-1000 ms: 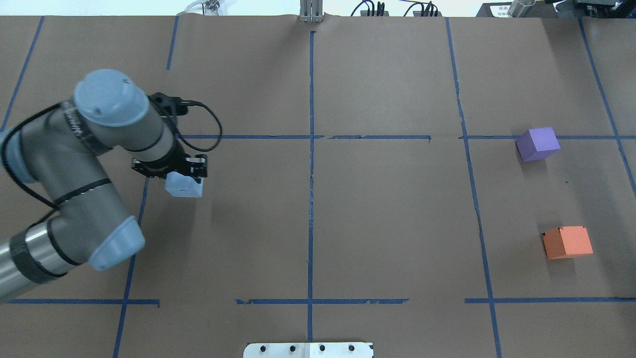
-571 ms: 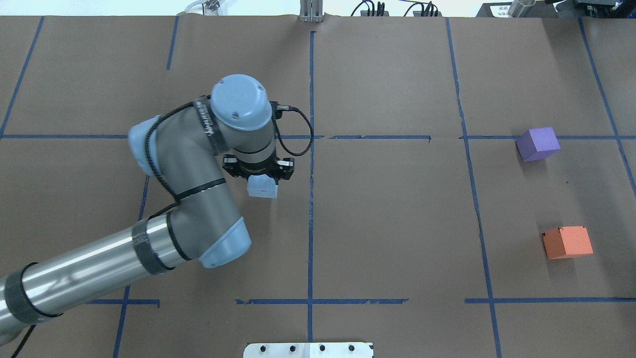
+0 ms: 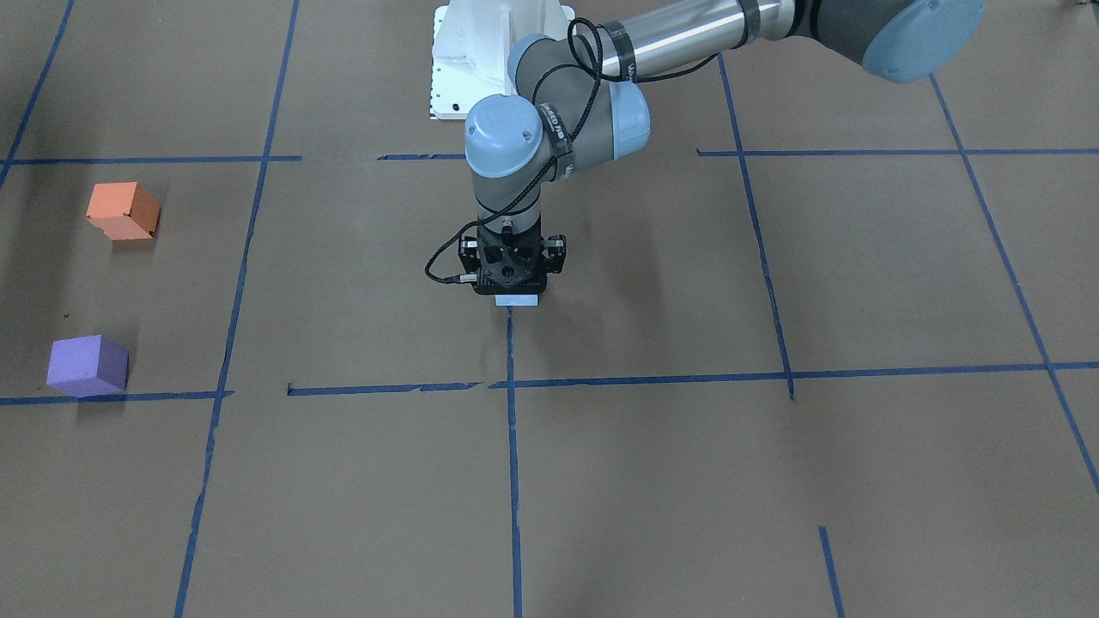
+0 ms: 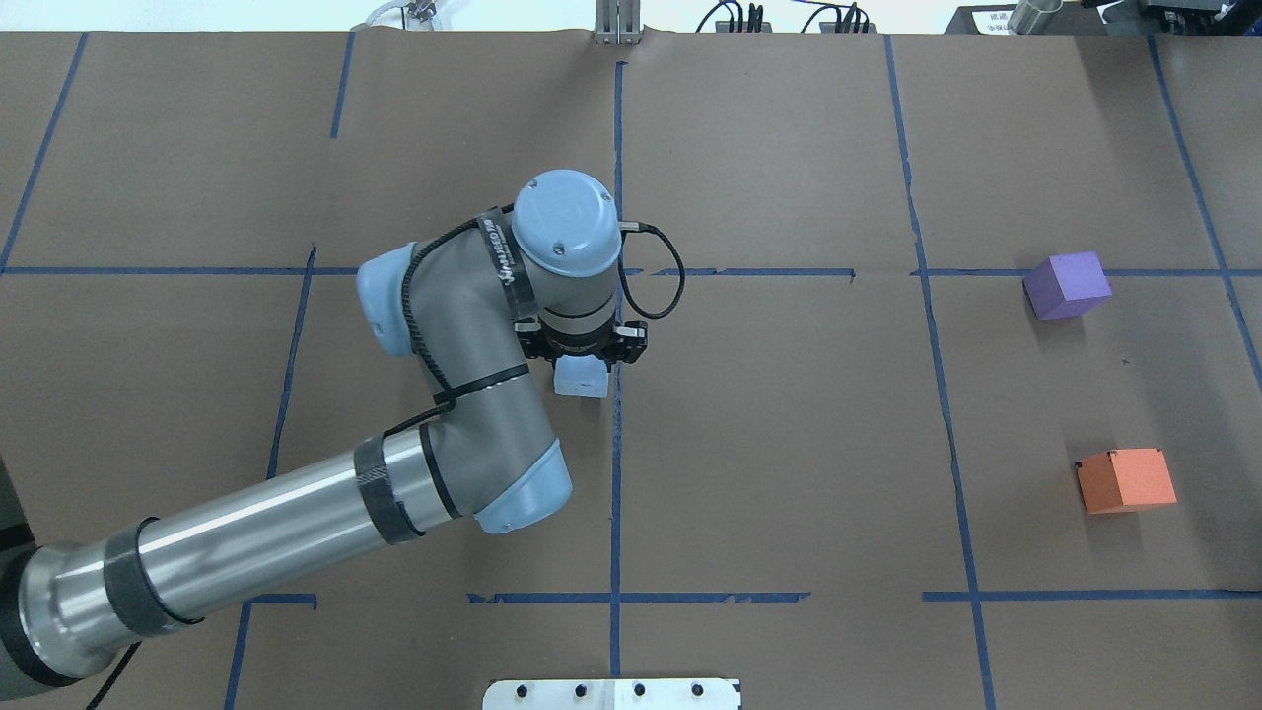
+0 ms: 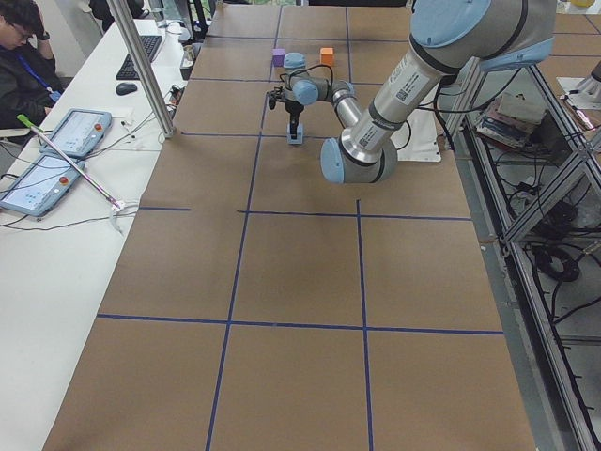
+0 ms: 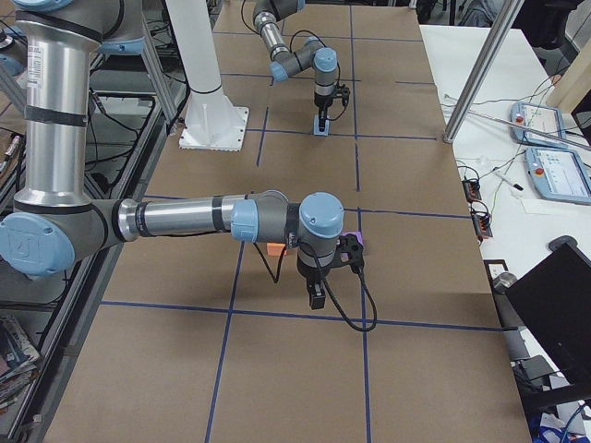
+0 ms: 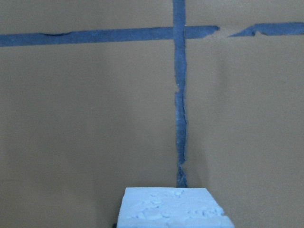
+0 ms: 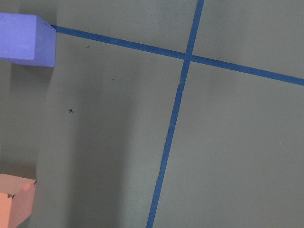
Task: Place blue block between orange and purple blocks
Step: 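Carry the light blue cube with the left gripper toward the table center, then set the cube at center, withdraw the left arm while the right arm reaches in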
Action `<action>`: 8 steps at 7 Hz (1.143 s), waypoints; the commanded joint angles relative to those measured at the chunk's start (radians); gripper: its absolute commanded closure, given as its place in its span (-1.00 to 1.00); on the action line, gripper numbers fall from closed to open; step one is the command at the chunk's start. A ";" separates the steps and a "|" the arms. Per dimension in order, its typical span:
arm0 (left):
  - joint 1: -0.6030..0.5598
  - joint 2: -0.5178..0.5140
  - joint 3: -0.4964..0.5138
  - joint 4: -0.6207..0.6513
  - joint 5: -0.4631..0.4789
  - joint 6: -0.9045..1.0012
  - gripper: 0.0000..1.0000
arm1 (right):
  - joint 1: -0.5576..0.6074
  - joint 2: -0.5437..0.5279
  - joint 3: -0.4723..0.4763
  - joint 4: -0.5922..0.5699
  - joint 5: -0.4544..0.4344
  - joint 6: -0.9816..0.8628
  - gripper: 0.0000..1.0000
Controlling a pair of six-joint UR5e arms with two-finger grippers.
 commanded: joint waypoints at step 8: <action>-0.770 0.663 -0.455 0.278 -0.367 1.129 -1.00 | -0.405 0.286 0.165 0.000 0.018 0.679 -1.00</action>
